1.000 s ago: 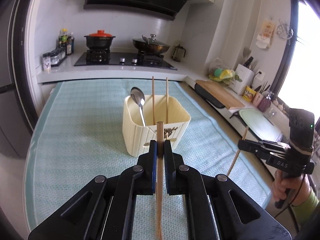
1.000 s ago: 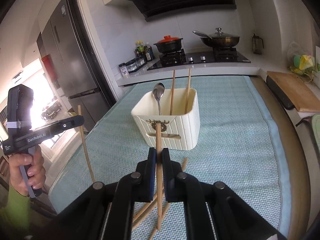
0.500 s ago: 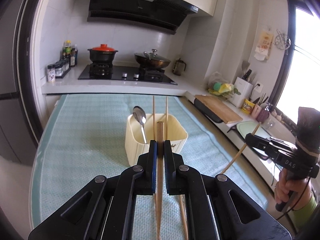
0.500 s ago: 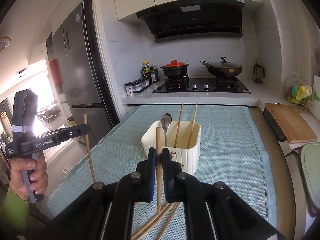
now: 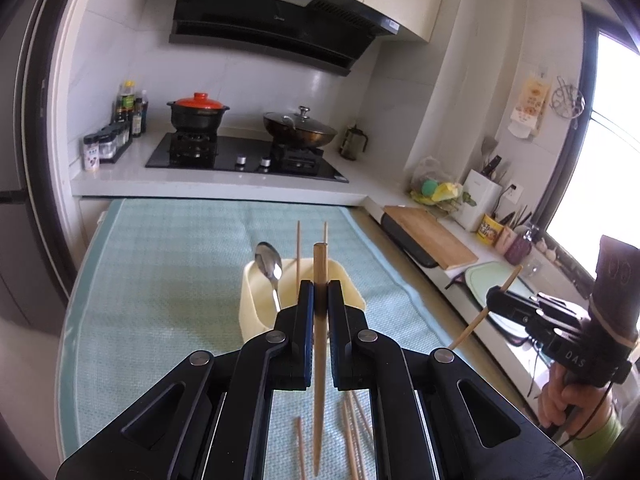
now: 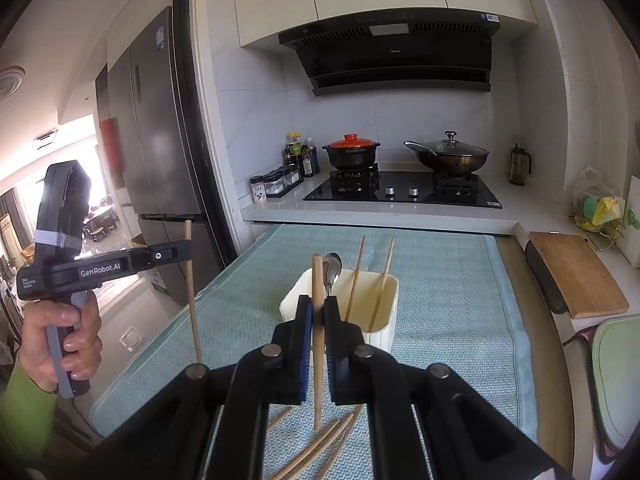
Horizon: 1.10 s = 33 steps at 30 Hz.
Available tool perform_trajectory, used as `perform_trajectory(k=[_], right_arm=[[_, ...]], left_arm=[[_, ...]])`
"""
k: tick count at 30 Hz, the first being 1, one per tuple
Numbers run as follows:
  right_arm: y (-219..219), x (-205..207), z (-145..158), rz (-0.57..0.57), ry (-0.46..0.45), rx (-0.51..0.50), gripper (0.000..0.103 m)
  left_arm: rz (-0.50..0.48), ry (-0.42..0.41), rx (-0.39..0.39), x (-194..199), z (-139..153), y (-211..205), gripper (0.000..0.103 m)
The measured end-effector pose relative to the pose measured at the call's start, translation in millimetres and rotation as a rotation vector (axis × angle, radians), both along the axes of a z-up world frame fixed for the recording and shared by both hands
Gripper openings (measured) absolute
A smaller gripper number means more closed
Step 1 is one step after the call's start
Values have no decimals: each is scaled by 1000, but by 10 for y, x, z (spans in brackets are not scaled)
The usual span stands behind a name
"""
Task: Organize utensils
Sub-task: 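Open both tools dropping the chopsticks into the cream holder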
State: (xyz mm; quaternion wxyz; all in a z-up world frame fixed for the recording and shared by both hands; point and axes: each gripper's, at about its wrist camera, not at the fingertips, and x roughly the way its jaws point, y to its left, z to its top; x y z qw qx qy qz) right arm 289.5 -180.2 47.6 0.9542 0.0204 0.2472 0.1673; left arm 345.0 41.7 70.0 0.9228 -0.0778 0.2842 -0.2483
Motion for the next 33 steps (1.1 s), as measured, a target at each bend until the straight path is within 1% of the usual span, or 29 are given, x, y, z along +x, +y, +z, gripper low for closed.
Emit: perform_trajectory(k=[6, 10, 14, 17, 21, 24, 29, 33], right_arm=[[-42, 216, 217, -10, -18, 19, 6], [-69, 388, 431, -23, -61, 21, 6], [-51, 606, 611, -41, -111, 0, 6], [-60, 812, 643, -55, -119, 6, 6], [-78, 1097, 524, -68, -99, 26, 6], [-46, 1309, 334, -63, -48, 15, 6], [85, 1653, -75, -35, 77, -43, 6], [140, 1933, -413, -25, 187, -54, 6]], left_arm=[[5, -34, 4, 285, 338, -118, 4], [38, -59, 22, 496, 510, -159, 4], [90, -80, 23, 756, 609, -154, 4], [129, -100, 23, 963, 610, -174, 4], [154, -106, 31, 1220, 477, -274, 4], [163, -109, 41, 1370, 318, -360, 4], [171, -42, 70, 1622, -58, -467, 4], [172, 12, 101, 1739, -383, -536, 4]])
